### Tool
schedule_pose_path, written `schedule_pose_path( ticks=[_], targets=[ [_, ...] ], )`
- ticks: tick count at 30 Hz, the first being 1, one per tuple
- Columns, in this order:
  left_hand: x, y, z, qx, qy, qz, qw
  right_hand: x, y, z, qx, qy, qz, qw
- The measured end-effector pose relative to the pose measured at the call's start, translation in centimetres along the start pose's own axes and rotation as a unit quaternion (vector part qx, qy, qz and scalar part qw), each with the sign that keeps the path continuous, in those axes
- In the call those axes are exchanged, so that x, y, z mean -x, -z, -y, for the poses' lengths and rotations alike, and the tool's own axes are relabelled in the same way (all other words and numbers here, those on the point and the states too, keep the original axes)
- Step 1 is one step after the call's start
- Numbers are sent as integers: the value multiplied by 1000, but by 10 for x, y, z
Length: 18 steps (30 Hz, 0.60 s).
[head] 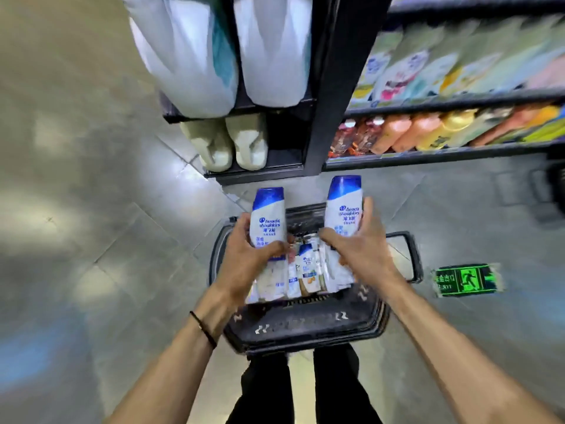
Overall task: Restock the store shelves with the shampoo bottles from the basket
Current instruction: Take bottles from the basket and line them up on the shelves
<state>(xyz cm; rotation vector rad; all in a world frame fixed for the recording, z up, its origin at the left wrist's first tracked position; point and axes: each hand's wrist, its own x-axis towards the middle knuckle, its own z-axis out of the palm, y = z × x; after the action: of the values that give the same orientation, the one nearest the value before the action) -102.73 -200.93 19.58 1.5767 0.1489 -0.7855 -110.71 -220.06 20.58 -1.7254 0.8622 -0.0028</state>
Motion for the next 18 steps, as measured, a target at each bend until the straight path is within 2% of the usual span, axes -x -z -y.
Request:
schedule_pose_path(
  ticks=[4, 9, 18],
  targets=[
    [49, -10, -122, 14, -65, -1, 998, 39, 39, 119, -64, 50, -34, 996],
    [115, -24, -268, 67, -141, 35, 987, 92, 92, 267, -129, 122, -92, 980],
    [205, -82, -446, 75, -309, 93, 943, 156, 210, 437, -181, 302, -139, 926]
  ],
)
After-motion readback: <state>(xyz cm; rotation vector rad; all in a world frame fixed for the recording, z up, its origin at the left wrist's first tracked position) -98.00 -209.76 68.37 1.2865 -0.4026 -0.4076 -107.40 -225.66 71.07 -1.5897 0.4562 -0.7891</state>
